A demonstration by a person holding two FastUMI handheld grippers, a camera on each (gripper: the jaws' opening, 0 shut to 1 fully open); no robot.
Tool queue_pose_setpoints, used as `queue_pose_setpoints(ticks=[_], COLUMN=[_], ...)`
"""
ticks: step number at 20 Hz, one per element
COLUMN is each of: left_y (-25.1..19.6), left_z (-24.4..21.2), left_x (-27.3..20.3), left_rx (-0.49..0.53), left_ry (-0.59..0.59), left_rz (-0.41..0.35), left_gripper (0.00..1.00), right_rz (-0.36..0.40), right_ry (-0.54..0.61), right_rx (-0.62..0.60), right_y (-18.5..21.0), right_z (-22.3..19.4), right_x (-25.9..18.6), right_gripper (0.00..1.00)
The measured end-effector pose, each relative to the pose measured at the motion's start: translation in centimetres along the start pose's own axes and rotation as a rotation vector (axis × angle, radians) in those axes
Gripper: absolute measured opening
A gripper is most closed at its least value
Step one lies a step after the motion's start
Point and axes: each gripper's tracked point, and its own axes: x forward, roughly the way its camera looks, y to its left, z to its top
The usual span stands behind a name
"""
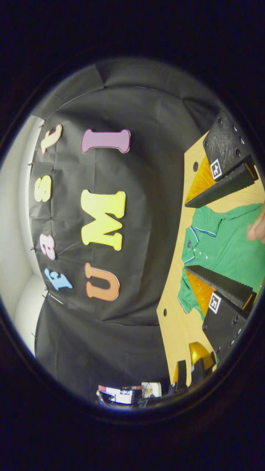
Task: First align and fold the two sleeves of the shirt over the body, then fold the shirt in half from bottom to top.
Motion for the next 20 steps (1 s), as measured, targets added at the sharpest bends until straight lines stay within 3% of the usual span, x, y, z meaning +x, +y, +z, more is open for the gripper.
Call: queue_pose_setpoints(ticks=[4,7,10,13,15,18,20], left_y=[-0.5,-0.1,0.2,0.8,0.8,0.2,1.4], left_z=[-0.7,0.9,4.8,8.2,9.7,7.2,4.6], left_x=[-1.0,-0.4,2.0,6.3,10.5,16.4,19.4], left_rx=[-0.008,0.002,0.002,-0.033,-0.023,0.028,0.025], left_ry=[-0.025,-0.03,-0.057,-0.071,-0.103,-0.006,0.059], left_rz=[0.024,0.057,0.086,0.102,0.072,-0.056,-0.064], left_gripper=[1.0,1.0,1.0,1.0,1.0,1.0,1.0], right_rz=[0.009,-0.025,-0.024,-0.061,-0.059,-0.03,0.002], right_ry=[-0.041,-0.014,0.048,0.016,0.021,0.032,0.027], right_rx=[0.011,0.066,0.064,0.064,0.07,0.12,0.194], right_y=[-1.1,-2.6,-3.8,-5.4,-5.5,-5.4,-5.0], right_z=[-1.7,-5.0,-8.2,-8.4,-9.9,-11.0,-11.2], right_x=[-5.6,-8.4,-9.1,-9.1,-8.9,-8.5,-8.6], right_gripper=[0.95,0.95,0.95,0.95,0.95,0.97,0.95])
